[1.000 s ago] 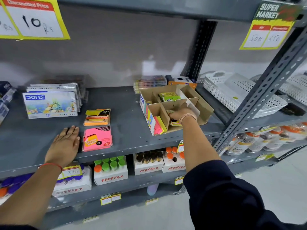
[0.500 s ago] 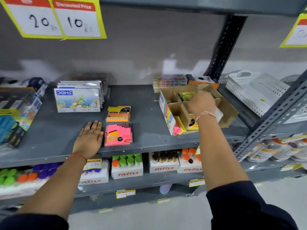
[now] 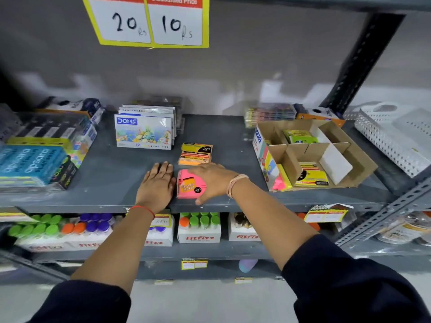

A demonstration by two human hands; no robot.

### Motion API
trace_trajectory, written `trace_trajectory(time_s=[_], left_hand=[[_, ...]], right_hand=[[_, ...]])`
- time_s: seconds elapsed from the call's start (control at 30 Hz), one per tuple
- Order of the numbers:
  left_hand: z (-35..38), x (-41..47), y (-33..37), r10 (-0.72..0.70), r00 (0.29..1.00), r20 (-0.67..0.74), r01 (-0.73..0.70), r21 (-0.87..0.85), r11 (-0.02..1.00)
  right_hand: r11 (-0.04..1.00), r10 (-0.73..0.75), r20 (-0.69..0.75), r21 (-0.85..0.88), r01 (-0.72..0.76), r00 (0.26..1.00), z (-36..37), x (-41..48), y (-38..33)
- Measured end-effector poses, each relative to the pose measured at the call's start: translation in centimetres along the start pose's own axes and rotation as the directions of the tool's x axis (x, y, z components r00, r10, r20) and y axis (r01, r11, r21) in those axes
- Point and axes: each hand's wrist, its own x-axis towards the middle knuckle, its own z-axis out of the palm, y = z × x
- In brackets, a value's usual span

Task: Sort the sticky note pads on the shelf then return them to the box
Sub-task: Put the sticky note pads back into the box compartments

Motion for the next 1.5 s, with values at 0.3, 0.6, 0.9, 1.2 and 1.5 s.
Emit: trace_trajectory(time_s=[0.3, 0.6, 0.9, 1.2, 1.5], left_hand=[[0.7, -0.5, 0.8, 0.021, 1.000, -0.023, -0.021, 0.000, 1.000], [3.0, -1.3, 7.4, 0.178, 0.984, 0.017, -0.177, -0.023, 0.984], [4.3, -0.5, 11.3, 0.195, 0.979, 0.065, -0.195, -0.009, 0.981], [4.6, -0.7, 11.3, 0.171, 0.985, 0.026, -0.171, 0.024, 0.985], [4.3, -1.0, 11.1, 0.155, 0.988, 0.017, -0.156, 0.020, 0.988]], right_hand=[[0.976, 0.086, -0.164, 0.213, -0.050, 0.983, -0.3, -0.9, 0.6], [0.884, 0.333, -0.416, 0.449, -0.127, 0.846, -5.1, -6.5, 4.1], [0.628, 0.776, -0.444, 0.598, -0.497, 0.447, -5.5, -14.0, 11.4], [0.401, 0.914, -0.210, 0.588, -0.703, 0.346, -2.0, -13.1, 12.9], [0.488, 0.872, -0.276, 0.535, -0.690, 0.403, -3.5, -13.3, 13.1]])
